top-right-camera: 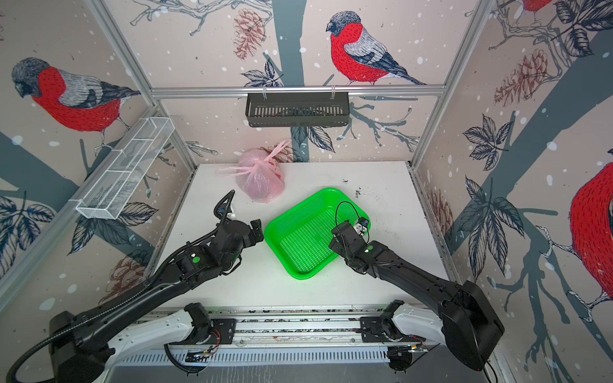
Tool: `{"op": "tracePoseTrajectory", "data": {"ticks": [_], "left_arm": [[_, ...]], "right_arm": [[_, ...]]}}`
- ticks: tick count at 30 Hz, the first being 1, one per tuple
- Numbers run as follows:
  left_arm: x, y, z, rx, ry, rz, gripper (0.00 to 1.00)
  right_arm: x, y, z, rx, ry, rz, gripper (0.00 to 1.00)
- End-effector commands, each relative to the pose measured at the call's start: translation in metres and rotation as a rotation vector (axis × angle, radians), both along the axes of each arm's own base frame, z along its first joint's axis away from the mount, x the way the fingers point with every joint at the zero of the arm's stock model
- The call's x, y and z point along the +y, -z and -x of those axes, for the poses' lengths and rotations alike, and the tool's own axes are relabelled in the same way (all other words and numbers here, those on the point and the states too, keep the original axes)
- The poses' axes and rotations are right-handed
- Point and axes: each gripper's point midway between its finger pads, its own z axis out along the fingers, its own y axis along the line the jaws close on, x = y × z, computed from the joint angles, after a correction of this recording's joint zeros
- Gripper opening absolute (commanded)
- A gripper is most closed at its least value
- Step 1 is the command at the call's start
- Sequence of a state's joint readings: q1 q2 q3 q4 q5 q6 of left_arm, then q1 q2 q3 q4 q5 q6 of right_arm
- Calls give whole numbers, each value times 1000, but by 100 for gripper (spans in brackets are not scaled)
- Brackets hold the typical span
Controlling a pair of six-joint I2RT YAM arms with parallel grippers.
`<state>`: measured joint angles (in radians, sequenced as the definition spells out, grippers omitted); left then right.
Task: Untie the knot of the plastic bag and take out the fruit
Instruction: Rotate the basket at the center of the table.
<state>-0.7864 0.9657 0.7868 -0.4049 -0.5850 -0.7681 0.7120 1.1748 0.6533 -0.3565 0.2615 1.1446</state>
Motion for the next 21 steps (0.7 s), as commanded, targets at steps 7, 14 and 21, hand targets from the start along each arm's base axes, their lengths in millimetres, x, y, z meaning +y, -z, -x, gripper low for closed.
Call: {"op": "tracePoseTrajectory", "data": {"ticks": [7,14,21], "left_arm": [[-7,1,-15,9,79,7,96],[-5,9,-14,21,66,13,96],[-6,9,-17,19,75,11,96]], "right_arm": [[6,9,-7,21,-34,9,66],[-2,13,-8,36,-48,34,52],[-15,16,-11,51,-64,60,38]]}}
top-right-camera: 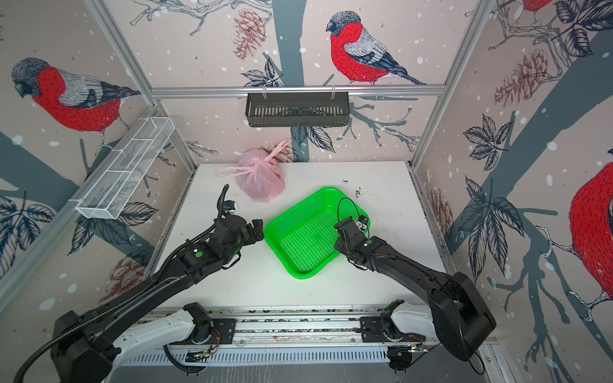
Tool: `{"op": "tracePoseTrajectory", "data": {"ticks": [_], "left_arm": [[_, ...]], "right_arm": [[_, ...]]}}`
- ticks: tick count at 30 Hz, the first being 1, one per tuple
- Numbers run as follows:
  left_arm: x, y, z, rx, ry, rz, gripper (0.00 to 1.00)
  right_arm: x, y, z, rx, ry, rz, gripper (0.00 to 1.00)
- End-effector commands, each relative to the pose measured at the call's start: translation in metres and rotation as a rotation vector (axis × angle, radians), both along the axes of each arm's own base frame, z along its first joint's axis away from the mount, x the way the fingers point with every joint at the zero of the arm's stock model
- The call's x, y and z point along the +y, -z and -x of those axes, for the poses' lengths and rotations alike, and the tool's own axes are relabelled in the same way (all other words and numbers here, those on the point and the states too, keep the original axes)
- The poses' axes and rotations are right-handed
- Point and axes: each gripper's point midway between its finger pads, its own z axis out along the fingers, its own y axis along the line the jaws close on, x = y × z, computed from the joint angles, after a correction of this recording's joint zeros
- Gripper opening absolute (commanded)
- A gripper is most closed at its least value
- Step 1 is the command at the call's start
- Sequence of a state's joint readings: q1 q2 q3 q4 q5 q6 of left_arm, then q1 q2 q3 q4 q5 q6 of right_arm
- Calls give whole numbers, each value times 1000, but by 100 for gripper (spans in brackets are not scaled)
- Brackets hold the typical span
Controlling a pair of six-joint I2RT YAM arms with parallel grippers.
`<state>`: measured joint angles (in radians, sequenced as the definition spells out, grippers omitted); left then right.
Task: Untie the knot of the plastic bag and take out the fruit
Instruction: Rotate the basket at the center of the table.
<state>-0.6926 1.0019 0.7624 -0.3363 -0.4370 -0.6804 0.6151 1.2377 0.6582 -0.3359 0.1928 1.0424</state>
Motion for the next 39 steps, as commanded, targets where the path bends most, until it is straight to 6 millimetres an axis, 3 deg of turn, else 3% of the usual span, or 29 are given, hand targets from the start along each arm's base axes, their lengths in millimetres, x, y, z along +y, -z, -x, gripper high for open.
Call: {"op": "tracePoseTrajectory", "data": {"ticks": [1,12,24,30,39], "left_arm": [[-3,-7,-5,-26,8,9,96],[-1,0,-11,-1,25,-2,96],[9,3,-18,8,22,-4,96],[6,3,-22,7,33,-2,96],[1,3,-29,11,47,-2,96]], "right_arm": [[-3,1,0,4,-45,25,36],[-21,6,-12,50,-136,87,22],[-38,9,-51,71,-353,206,8],[-36,4,-69,53,-470,261,7],[-25,5,-79,48,-542,237,10]]}}
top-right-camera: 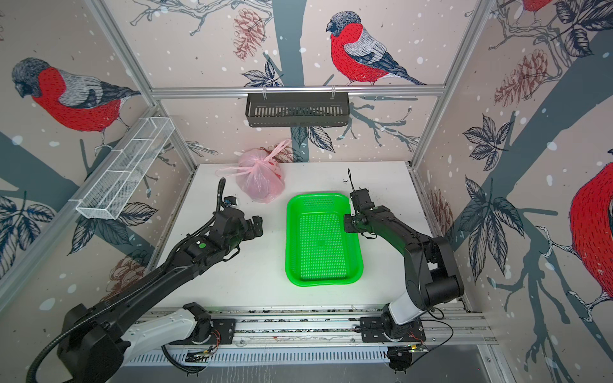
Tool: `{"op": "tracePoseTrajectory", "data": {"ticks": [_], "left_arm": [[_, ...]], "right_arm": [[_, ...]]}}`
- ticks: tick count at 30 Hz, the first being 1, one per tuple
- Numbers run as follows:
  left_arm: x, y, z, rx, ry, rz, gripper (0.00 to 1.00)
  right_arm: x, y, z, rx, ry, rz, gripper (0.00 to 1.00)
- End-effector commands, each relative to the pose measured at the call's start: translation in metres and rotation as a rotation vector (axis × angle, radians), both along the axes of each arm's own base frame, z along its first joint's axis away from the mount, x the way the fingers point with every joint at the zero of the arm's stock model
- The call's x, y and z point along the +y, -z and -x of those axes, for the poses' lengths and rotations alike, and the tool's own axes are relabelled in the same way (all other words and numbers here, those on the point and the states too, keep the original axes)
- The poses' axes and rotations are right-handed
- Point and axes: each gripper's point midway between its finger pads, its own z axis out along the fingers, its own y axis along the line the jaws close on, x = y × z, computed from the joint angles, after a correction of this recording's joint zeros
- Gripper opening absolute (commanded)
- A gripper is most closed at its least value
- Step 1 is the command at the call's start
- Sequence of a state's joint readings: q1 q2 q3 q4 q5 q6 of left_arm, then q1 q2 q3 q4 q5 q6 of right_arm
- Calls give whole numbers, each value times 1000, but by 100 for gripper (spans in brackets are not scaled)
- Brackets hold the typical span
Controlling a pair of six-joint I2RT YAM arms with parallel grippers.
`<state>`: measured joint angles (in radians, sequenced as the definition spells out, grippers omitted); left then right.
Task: Untie the knot of the plastic bag and take out the fruit
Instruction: Rotate the basket at the center of the table.
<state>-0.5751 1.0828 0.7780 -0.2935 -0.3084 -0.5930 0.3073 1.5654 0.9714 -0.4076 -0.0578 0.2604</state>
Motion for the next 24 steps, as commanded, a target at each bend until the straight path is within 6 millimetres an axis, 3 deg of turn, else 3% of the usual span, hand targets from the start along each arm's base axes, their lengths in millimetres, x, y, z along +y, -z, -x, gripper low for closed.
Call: {"op": "tracePoseTrajectory", "data": {"ticks": [1,8,17,24], "left_arm": [[-6,-12,-8,-41,15,20,96],[-4,-12,-5,-41,8,27,96],[-4,-14,-3,-43,18,26,96],[-3,-19,-10,-54,20,10,97]], "right_arm": [[2,4,5,21,-43,8,10],[-3,9,13,53,52,-6,14],[-4,2,21,45,132,-21,20],[-5,-12,16,9,138,-22,43]]}}
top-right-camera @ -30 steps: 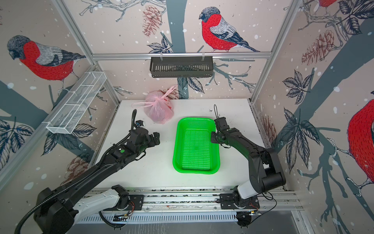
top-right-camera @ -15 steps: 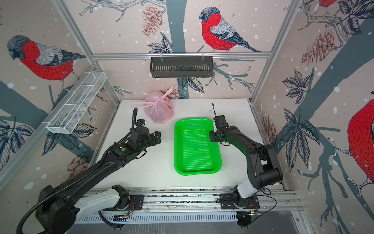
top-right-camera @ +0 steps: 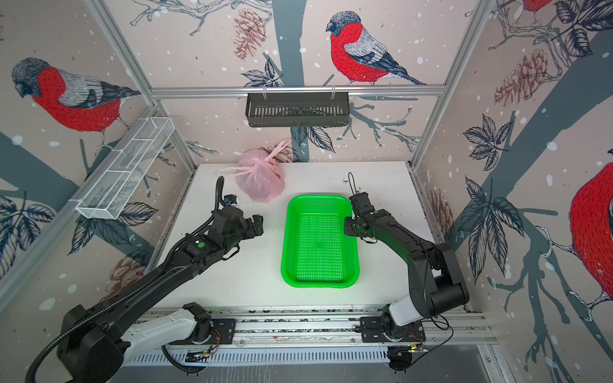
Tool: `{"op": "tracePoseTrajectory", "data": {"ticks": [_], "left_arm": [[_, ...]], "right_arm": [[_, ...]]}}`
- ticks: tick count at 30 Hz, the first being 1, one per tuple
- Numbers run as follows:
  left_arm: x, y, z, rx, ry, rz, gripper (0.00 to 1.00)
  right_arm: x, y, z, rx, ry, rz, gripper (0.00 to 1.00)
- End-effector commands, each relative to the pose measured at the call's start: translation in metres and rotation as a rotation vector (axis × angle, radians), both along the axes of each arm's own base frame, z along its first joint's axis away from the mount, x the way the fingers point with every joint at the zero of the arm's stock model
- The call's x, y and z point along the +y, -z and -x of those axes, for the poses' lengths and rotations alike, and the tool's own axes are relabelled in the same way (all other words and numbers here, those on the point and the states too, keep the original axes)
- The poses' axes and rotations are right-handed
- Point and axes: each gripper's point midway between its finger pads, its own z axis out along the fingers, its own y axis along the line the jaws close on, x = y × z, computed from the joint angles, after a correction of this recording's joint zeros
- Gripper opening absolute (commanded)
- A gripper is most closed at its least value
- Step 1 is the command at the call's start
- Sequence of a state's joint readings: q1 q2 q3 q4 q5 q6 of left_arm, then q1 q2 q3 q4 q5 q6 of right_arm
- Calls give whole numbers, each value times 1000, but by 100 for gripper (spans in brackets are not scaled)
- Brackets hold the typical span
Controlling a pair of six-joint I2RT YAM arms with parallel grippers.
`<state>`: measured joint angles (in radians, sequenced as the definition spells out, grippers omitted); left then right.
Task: Untie the knot of the plastic bag and take out the fruit
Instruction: Rotate the basket at the center of the table, then move the plastic bag to the middle-left of the table.
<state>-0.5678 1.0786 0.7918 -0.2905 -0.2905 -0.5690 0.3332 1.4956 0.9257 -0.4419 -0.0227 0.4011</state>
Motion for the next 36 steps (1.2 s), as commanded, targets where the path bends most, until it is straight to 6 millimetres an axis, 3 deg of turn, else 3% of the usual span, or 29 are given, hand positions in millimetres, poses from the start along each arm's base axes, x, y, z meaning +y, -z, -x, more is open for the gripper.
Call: {"op": "tracePoseTrajectory", "data": {"ticks": [1,6,11,17,25,29,36], "left_arm": [[-1,-14,-10,-45,-1,9,97],[4,-34,-37,-80,-5,17,97],[14,-52,-87,-77,9,-7,97],[12,-44,-147,-39,43,-23,97],[21,-32,-219,-19,-65,-22,97],[29,-18,-236,16,-149,107,97],[42,3,-245,7,-221,424,96]], "right_arm": [[-2,-11,-4,-24,22,5,46],[3,-28,-14,-68,15,-18,60],[2,-55,-23,-137,22,-33,66],[-13,-95,-29,-265,73,-57,71],[-45,-110,-36,-323,138,-74,72],[-52,-107,-40,-325,149,-82,72],[-58,-104,-46,-320,144,-80,72]]}}
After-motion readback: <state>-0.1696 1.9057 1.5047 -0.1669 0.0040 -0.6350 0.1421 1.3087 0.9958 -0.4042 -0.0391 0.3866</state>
